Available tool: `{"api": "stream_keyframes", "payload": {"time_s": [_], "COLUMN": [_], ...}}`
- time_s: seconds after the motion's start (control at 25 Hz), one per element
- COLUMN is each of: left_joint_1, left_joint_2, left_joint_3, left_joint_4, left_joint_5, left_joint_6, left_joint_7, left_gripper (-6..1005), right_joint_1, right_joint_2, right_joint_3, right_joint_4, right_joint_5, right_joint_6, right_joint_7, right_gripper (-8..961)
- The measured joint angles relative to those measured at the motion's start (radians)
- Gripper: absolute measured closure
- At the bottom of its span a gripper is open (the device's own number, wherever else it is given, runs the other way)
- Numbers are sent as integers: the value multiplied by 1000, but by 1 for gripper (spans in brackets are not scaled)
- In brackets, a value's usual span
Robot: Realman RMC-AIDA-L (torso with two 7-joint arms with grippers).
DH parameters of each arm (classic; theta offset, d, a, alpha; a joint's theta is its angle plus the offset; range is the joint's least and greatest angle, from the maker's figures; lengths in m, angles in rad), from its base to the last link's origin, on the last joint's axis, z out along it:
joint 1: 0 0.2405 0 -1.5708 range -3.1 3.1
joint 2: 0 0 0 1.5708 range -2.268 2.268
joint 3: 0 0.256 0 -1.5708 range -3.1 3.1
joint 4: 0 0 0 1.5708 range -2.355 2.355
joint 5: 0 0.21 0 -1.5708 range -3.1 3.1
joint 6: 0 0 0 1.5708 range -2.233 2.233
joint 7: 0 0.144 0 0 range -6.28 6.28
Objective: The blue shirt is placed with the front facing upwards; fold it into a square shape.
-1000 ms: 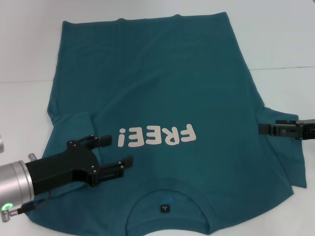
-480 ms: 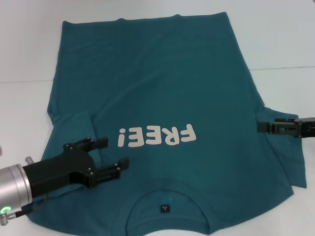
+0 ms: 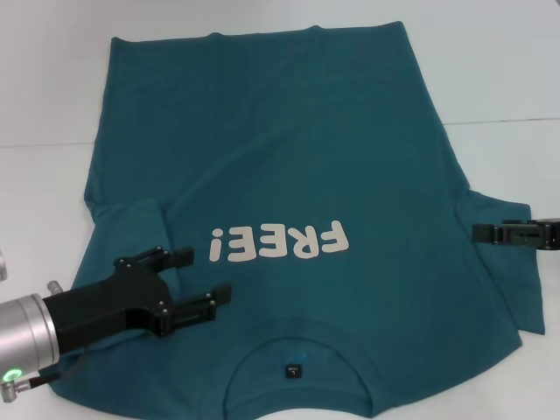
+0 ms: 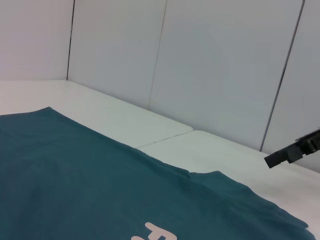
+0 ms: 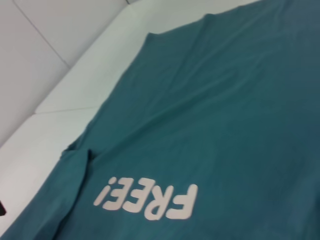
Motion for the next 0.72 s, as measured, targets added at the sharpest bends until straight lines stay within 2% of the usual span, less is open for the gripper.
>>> {"api": "stream_keyframes", "payload": {"time_s": [0.32,0.72], "left_joint_1": [0,2], "left_joint_2": [0,0], "left_joint_3": [0,0], "left_joint_4": [0,1], "left_joint_5": [-1,3], "left_joint_6": [0,4], "left_joint_7": [1,1], "left_gripper": [158,159], "right_joint_1": [1,3], "right_joint_2": [-6,-14], "right_joint_3": [3,8], "right_joint_4": [-78,-88], "right_joint_5": [-70,-81], "right_joint_6": [-4,-1], "right_joint_7": [95,132], "right_gripper": [33,33]}}
